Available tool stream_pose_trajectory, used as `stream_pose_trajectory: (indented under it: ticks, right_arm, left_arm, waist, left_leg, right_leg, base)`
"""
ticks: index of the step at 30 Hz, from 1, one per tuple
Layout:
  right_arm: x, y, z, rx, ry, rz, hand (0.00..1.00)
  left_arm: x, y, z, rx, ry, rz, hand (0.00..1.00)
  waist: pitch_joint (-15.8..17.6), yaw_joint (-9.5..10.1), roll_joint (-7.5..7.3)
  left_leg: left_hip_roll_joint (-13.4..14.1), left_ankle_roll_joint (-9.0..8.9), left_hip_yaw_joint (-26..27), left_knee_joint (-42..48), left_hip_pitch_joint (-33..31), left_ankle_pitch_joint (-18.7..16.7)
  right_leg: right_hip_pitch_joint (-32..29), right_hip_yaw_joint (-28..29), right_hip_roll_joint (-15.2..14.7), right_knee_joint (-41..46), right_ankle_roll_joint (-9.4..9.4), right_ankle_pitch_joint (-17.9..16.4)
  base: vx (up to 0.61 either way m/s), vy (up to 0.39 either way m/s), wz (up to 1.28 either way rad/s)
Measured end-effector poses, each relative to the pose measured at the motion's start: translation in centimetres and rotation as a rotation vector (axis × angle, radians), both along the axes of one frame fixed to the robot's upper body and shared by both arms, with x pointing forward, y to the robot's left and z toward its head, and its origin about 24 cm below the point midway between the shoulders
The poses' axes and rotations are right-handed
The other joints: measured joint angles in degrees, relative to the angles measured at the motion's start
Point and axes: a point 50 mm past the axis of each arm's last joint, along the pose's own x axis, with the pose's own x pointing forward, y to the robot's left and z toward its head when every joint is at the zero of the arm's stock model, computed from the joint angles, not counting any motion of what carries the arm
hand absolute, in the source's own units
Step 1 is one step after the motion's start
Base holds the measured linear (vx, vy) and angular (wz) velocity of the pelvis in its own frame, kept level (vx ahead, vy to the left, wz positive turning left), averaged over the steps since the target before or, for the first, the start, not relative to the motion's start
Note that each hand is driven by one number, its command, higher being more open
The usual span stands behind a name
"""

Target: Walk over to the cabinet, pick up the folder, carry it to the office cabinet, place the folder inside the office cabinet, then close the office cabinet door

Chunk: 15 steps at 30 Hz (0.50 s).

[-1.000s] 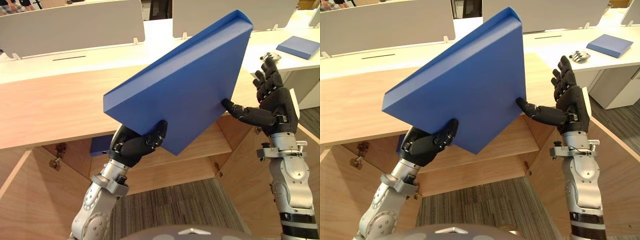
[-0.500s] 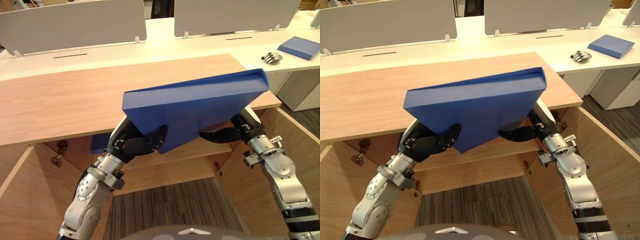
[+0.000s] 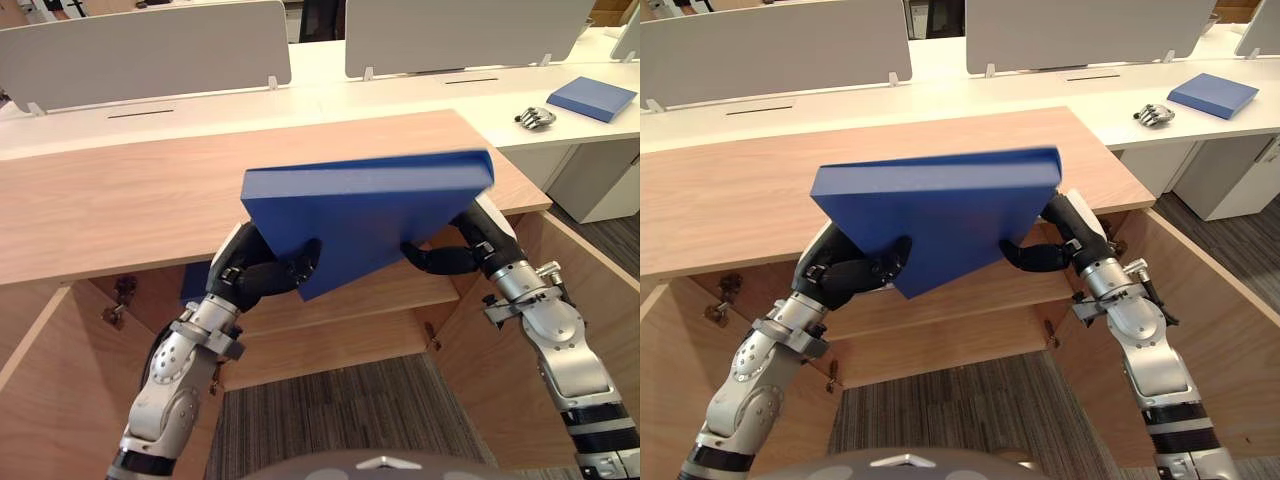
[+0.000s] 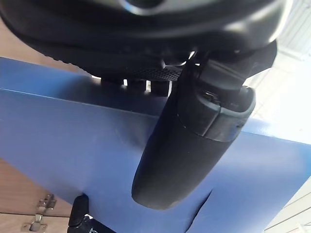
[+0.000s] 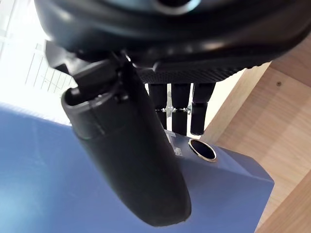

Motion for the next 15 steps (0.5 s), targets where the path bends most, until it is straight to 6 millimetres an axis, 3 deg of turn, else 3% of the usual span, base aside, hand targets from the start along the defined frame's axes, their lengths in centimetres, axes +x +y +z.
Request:
stream_pose_trajectory:
  ticks: [4,5,15]
  right_arm:
    - [0.1,0.3,-0.2,0.031,0.002,-0.01,0.0]
    - [0.1,0.4,-0.3,0.039,0.002,-0.012,0.0]
    - [-0.1,1.8,-0.9,0.129,0.007,-0.023,0.0]
  left_arm:
    - [-0.1,-0.2,0.3,0.037,-0.044,-0.006,0.0]
    - [0.0,-0.1,0.4,0.044,-0.054,0.003,1.0]
    - [-0.2,0.1,1.8,-0.041,-0.139,0.217,1.0]
  waist:
    - [0.0,0.01,0.03]
    - [-0.1,-0.01,0.06]
    - [-0.1,-0.08,0.11]
  left_leg:
    - [0.0,-0.07,0.0,0.0,0.0,0.1]
    - [0.0,-0.08,0.0,0.0,0.0,0.1]
    - [0.1,-0.08,-0.9,0.0,-0.4,0.5]
  right_leg:
    - [0.1,0.0,0.0,-0.1,0.01,0.1]
    - [0.1,0.0,0.0,-0.1,0.02,0.1]
    - [0.1,-1.1,0.0,-0.2,0.04,0.1]
  base:
    - [-0.01,-0.006,0.0]
    - [0.0,0.0,0.0]
    - [-0.02,-0.013,0.03]
